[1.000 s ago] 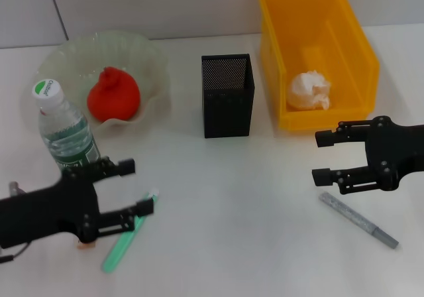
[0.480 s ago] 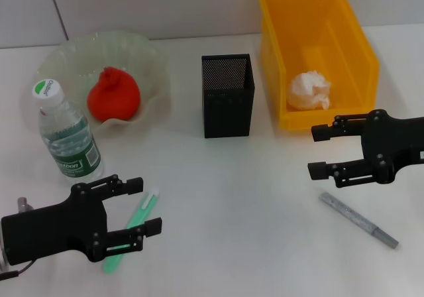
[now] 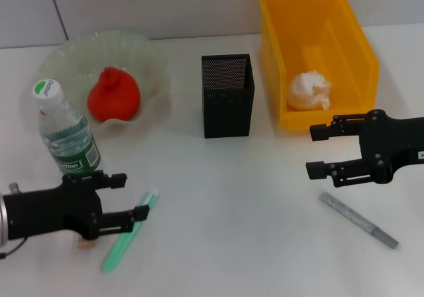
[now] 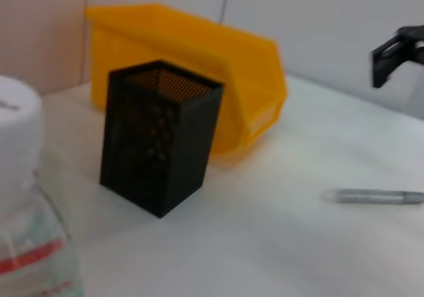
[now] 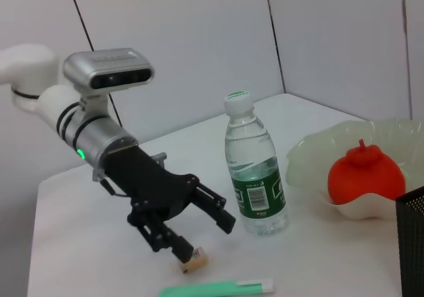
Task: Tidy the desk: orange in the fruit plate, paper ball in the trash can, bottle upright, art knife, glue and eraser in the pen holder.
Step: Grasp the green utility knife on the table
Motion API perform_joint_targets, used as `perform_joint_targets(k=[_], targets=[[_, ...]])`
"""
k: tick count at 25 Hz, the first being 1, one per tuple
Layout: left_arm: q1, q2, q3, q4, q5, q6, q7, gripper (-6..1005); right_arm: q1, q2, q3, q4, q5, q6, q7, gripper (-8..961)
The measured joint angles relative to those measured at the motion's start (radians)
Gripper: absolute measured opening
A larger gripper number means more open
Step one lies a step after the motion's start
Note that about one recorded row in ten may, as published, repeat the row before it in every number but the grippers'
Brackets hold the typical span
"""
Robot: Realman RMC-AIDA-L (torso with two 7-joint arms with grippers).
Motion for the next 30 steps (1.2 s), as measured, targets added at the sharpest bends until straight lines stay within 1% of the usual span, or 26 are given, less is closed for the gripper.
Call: perform_joint_targets(k=[1,2,3,5,9,10,11,13,14,15,16,17,21,26,30], targets=[[0.0,0.0,0.0,0.0,0.0,0.0,0.0,800,0.0,0.0,0.0,0.0,0.0,0.0,0.0,764],[-0.014,-0.001,0.004,0.06,0.053,-0.019,-0.101,800,-0.004,0.002,0.0,0.0,0.001,0.0,0.0,764],[-0.014,-0.001,0.004,0.06,0.053,-0.019,-0.101,800,-0.004,0.002,0.0,0.0,0.001,0.0,0.0,763],[-0.014,-0.001,0.005,0.122,0.072,-0.013,-0.156,800,-0.009,0.002,0.002,0.002,0.003,0.0,0.0,763],[-0.006,0.001,0.01,0.193,0.078,0.009,-0.211,800,-0.011,0.002,0.003,0.003,0.005,0.0,-0.001,763],[0.011,0.0,0.025,0.252,0.105,0.015,-0.26,800,-0.011,0.002,0.004,0.003,0.006,0.0,-0.002,763],[0.011,0.0,0.025,0.252,0.105,0.015,-0.26,800,-0.011,0.002,0.004,0.003,0.006,0.0,-0.002,763],[0.026,0.0,0.047,0.308,0.137,0.021,-0.319,800,-0.011,0.002,0.004,0.002,0.007,0.0,-0.002,764],[0.026,0.0,0.047,0.308,0.137,0.021,-0.319,800,-0.011,0.002,0.005,0.002,0.007,0.0,-0.003,764],[0.043,0.0,0.084,0.383,0.18,0.034,-0.411,800,-0.01,0.002,0.005,0.002,0.008,0.0,-0.004,764],[0.043,0.0,0.084,0.383,0.18,0.034,-0.411,800,-0.009,0.002,0.005,0.002,0.008,0.0,-0.005,764],[0.049,0.0,0.103,0.43,0.209,0.049,-0.469,800,-0.007,0.002,0.005,0.001,0.008,0.001,-0.005,764],[0.049,-0.001,0.143,0.5,0.26,0.062,-0.568,800,-0.005,0.002,0.005,0.0,0.008,0.001,-0.005,764],[0.031,-0.002,0.214,0.576,0.342,0.06,-0.693,800,-0.004,0.002,0.005,0.0,0.008,0.003,-0.005,764],[-0.012,-0.003,0.257,0.605,0.423,0.055,-0.815,801,-0.01,0.002,0.008,0.0,0.008,0.003,-0.006,764]])
